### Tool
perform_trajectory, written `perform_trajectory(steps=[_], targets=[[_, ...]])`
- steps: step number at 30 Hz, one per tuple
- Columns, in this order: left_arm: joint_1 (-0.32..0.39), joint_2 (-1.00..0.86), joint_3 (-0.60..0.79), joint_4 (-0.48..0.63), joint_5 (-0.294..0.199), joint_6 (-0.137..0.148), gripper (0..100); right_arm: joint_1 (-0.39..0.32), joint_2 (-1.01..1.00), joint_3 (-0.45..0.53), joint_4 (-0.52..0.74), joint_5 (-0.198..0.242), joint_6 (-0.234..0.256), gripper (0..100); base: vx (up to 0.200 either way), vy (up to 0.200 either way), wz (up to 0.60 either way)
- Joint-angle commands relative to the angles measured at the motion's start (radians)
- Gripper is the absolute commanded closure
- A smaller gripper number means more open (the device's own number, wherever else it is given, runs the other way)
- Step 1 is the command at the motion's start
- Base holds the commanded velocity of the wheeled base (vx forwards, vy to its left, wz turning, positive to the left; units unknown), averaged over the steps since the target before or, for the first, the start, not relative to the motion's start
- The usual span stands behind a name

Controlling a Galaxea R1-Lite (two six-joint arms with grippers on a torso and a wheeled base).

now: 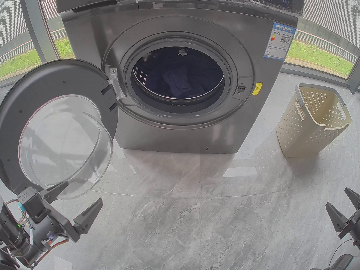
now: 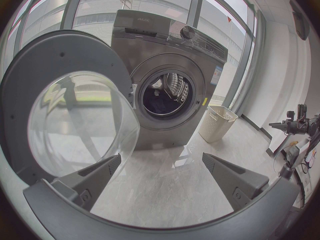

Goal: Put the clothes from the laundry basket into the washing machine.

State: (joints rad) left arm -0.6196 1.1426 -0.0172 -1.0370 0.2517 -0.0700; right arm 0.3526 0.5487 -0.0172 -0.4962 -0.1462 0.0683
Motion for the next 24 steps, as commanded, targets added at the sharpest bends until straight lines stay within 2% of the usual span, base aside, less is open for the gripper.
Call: perform_trajectory(steps=[1,2,4,5,6,7,8,10,12,15,16,19,21,22,24], targets=[[0.070,-0.302,0.017,0.213,-0.002,0.001,0,-0.070,-0.194,0.017,0.117,0.002,-0.001,0,0.000,0.000,0.00],[0.078,-0.314,0.017,0.222,-0.003,0.003,0,-0.073,-0.202,0.017,0.125,0.002,-0.002,0,0.000,0.000,0.00],[0.149,-0.423,0.017,0.295,-0.009,0.012,0,-0.118,-0.274,0.017,0.186,0.004,-0.002,0,0.000,0.000,0.00],[0.149,-0.423,0.017,0.295,-0.009,0.012,0,-0.118,-0.274,0.017,0.186,0.004,-0.002,0,0.000,0.000,0.00],[0.218,-0.506,0.017,0.351,-0.011,0.016,0,-0.153,-0.325,0.017,0.231,0.005,-0.002,0,0.000,0.000,0.00],[0.227,-0.518,0.017,0.364,-0.011,0.018,0,-0.158,-0.332,0.017,0.237,0.005,-0.002,0,0.000,0.000,0.00],[0.273,-0.598,0.017,0.442,-0.014,0.015,0,-0.184,-0.372,0.017,0.275,0.005,-0.002,0,0.000,0.000,0.00],[0.313,-0.716,0.017,0.557,-0.042,0.016,0,-0.213,-0.415,0.017,0.323,0.010,-0.004,0,0.000,0.000,0.00],[0.370,-0.837,0.017,0.683,-0.098,0.021,0,-0.234,-0.452,0.017,0.375,0.011,-0.005,0,0.000,0.000,0.00],[0.469,-1.046,0.017,0.835,-0.218,0.033,0,-0.242,-0.460,0.017,0.419,0.007,0.007,0,0.000,0.000,0.00],[0.482,-1.069,0.017,0.864,-0.236,0.038,0,-0.242,-0.460,0.017,0.423,0.000,0.008,0,0.000,0.000,0.00],[0.492,-1.054,0.017,0.900,-0.209,0.030,0,-0.261,-0.460,0.017,0.426,-0.062,-0.005,0,0.000,0.000,0.00],[0.509,-1.055,0.017,0.910,-0.201,0.041,0,-0.334,-0.466,0.017,0.429,-0.092,-0.016,0,0.000,0.000,0.00],[0.528,-1.057,0.017,0.910,-0.201,0.045,0,-0.368,-0.470,0.017,0.430,-0.079,-0.027,0,0.000,0.000,0.00],[0.584,-1.072,0.017,0.914,-0.204,0.053,0,-0.403,-0.478,0.017,0.426,-0.023,-0.042,0,0.000,0.000,0.00]])
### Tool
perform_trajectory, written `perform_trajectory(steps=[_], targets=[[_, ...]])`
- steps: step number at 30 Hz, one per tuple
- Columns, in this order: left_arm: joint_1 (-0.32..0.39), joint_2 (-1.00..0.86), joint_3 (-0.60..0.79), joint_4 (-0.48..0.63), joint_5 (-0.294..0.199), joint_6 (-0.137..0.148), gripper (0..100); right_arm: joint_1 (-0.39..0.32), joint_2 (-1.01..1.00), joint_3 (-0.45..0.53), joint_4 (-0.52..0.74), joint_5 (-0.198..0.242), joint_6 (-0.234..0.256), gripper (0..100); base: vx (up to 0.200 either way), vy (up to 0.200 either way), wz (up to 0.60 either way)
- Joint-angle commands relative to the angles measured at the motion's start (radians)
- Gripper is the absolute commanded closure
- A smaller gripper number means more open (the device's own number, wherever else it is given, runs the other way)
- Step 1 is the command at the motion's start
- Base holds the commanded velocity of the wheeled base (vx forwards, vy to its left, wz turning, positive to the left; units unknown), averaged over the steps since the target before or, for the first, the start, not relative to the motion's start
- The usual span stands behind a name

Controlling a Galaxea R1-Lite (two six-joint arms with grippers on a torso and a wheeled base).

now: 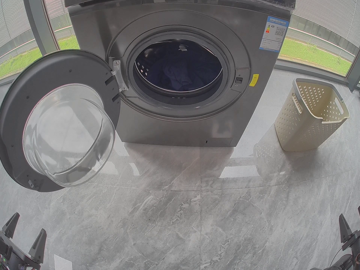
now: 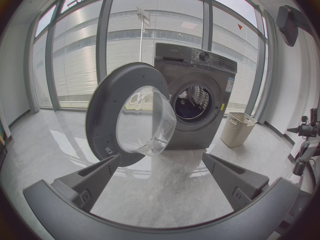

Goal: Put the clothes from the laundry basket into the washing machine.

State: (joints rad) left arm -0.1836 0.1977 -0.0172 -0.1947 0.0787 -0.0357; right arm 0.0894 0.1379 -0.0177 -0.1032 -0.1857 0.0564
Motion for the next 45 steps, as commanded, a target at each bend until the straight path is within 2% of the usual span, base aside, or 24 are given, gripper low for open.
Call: perform_trajectory(steps=[1,2,3,5,7,9,11,14,15,17,21,26,45], targets=[[0.174,-0.155,0.017,0.086,-0.037,0.033,0,-0.135,-0.067,0.018,0.031,0.045,-0.032,0,0.000,0.000,0.00],[0.187,-0.172,0.017,0.097,-0.042,0.043,0,-0.134,-0.069,0.018,0.031,0.060,-0.032,0,0.000,0.000,0.00],[0.196,-0.187,0.017,0.129,-0.047,0.093,0,-0.120,-0.086,0.018,0.053,0.126,-0.043,0,0.000,0.000,0.00],[0.190,-0.187,0.017,0.129,-0.043,0.112,0,-0.097,-0.138,0.013,0.129,0.210,-0.078,0,0.000,0.000,0.00],[0.184,-0.198,0.017,0.139,-0.039,0.116,0,-0.097,-0.132,0.012,0.126,0.195,-0.070,0,0.000,0.000,0.00],[0.181,-0.198,0.017,0.143,-0.014,0.096,0,-0.094,-0.130,0.015,0.114,0.161,-0.053,0,0.000,0.000,0.00],[0.182,-0.198,0.017,0.144,0.007,0.062,0,-0.092,-0.130,0.015,0.112,0.155,-0.055,0,0.000,0.000,0.00],[0.182,-0.198,0.017,0.153,-0.008,0.000,0,-0.094,-0.130,0.016,0.111,0.163,-0.058,0,0.000,0.000,0.00],[0.182,-0.198,0.017,0.178,-0.024,-0.006,0,-0.092,-0.130,0.015,0.112,0.172,-0.061,0,0.000,0.000,0.00],[0.181,-0.198,0.016,0.213,-0.039,-0.003,0,-0.091,-0.133,0.010,0.125,0.187,-0.058,0,0.000,0.000,0.00],[0.182,-0.198,0.017,0.198,-0.040,-0.001,0,-0.095,-0.133,0.016,0.109,0.186,-0.063,0,0.000,0.200,0.00],[0.181,-0.198,0.017,0.195,-0.045,-0.013,0,-0.092,-0.133,0.016,0.109,0.186,-0.061,0,0.000,0.200,0.00],[0.181,-0.198,0.017,0.195,-0.040,-0.010,0,-0.092,-0.135,0.018,0.108,0.187,-0.063,0,0.000,0.200,0.00]])
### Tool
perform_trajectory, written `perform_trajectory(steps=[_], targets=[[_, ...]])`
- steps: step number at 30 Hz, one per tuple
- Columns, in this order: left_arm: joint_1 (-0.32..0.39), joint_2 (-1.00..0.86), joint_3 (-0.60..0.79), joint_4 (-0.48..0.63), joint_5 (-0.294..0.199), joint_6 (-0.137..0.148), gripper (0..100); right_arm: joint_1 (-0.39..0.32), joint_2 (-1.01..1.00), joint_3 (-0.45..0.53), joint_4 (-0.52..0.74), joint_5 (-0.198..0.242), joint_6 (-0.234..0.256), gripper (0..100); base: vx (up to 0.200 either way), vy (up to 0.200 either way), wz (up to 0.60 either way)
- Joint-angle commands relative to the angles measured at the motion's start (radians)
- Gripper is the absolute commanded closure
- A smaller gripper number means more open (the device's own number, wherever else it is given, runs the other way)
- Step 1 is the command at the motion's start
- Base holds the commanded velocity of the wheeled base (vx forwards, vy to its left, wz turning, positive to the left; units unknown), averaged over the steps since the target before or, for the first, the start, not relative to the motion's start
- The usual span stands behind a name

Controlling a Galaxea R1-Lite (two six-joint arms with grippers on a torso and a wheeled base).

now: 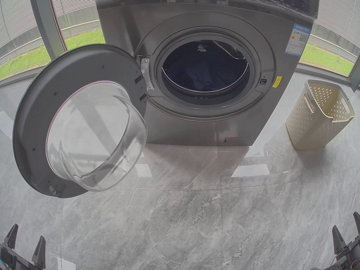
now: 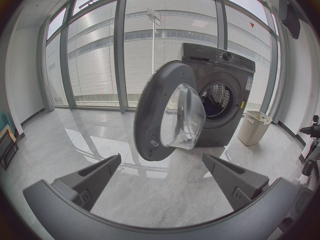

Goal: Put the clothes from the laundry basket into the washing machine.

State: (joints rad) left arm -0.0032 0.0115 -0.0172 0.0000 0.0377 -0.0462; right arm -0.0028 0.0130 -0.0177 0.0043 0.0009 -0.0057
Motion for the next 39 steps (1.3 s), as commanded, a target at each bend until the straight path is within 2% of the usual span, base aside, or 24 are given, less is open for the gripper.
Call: perform_trajectory(steps=[1,8,23,34,36,37,38,39], targets=[[0.000,-0.011,0.017,0.000,0.002,0.002,0,0.000,-0.010,0.016,0.000,0.001,0.000,0,0.000,0.200,0.00],[0.000,-0.011,0.017,0.002,-0.001,0.008,0,0.000,-0.010,0.016,0.000,0.001,0.000,0,0.000,0.200,0.00],[0.000,-0.011,0.017,0.000,-0.001,0.014,0,-0.002,-0.010,0.018,0.000,-0.001,0.000,0,0.000,0.000,0.00],[0.000,-0.011,0.017,-0.003,-0.001,0.002,0,0.000,-0.008,0.018,0.000,-0.001,0.000,0,0.000,0.000,0.00],[0.002,-0.011,-0.017,-0.035,0.004,-0.023,0,0.000,-0.010,0.018,0.000,-0.001,0.000,0,0.000,0.000,0.00],[0.003,-0.011,-0.030,-0.043,0.004,-0.026,0,0.000,-0.008,0.018,0.000,-0.001,0.000,0,0.000,0.000,0.00],[0.002,0.021,-0.124,-0.063,-0.004,-0.046,0,0.000,-0.008,0.018,0.000,0.001,0.000,0,0.000,0.000,0.00],[-0.003,0.054,-0.165,-0.058,-0.005,-0.046,0,0.000,-0.008,0.018,0.000,-0.001,0.000,0,0.000,0.000,0.00]])
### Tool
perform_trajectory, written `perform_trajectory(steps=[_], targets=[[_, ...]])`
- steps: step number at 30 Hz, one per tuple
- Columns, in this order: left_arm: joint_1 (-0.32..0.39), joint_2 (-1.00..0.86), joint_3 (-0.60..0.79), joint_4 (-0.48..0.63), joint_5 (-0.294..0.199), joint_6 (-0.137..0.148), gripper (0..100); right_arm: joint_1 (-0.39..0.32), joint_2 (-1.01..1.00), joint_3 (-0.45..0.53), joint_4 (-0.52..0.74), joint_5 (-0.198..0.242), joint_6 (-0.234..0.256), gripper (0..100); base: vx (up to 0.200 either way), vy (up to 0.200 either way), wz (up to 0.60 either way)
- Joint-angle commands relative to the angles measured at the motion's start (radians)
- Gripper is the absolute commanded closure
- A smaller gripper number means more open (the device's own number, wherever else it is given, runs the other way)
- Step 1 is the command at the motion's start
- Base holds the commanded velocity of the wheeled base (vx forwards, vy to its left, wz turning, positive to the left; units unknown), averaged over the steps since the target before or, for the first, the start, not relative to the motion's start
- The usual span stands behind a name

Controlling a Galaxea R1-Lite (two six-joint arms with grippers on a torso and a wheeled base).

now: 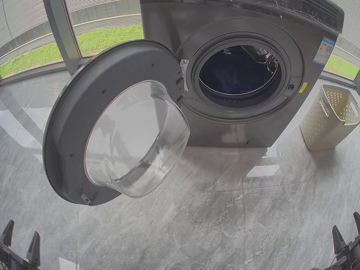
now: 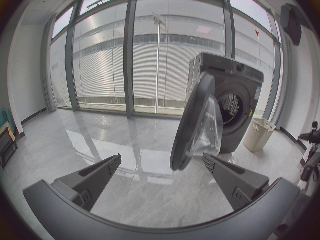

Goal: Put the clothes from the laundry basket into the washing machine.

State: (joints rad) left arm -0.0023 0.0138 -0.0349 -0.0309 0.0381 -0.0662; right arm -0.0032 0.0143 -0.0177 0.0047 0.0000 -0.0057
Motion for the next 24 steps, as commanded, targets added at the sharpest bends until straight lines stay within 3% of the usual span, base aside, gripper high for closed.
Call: perform_trajectory(steps=[1,3,5,11,24], targets=[[-0.011,0.083,-0.169,-0.024,-0.009,-0.023,0,-0.001,-0.010,0.018,0.000,0.000,0.000,0,0.000,0.000,0.00],[-0.018,0.101,-0.177,-0.024,-0.014,-0.021,0,-0.001,-0.010,0.018,0.000,0.000,0.000,0,0.000,0.000,0.00],[-0.085,0.242,-0.188,-0.040,-0.064,-0.032,0,-0.001,-0.010,0.018,0.000,0.000,0.001,0,0.000,0.000,0.00],[-0.203,0.402,-0.203,-0.110,-0.075,-0.060,0,0.000,-0.011,0.018,0.000,0.002,0.001,0,0.000,0.000,0.00],[-0.209,0.689,-0.277,-0.250,-0.083,-0.057,0,0.000,-0.011,0.018,0.000,0.000,0.000,0,0.000,0.000,0.00]])
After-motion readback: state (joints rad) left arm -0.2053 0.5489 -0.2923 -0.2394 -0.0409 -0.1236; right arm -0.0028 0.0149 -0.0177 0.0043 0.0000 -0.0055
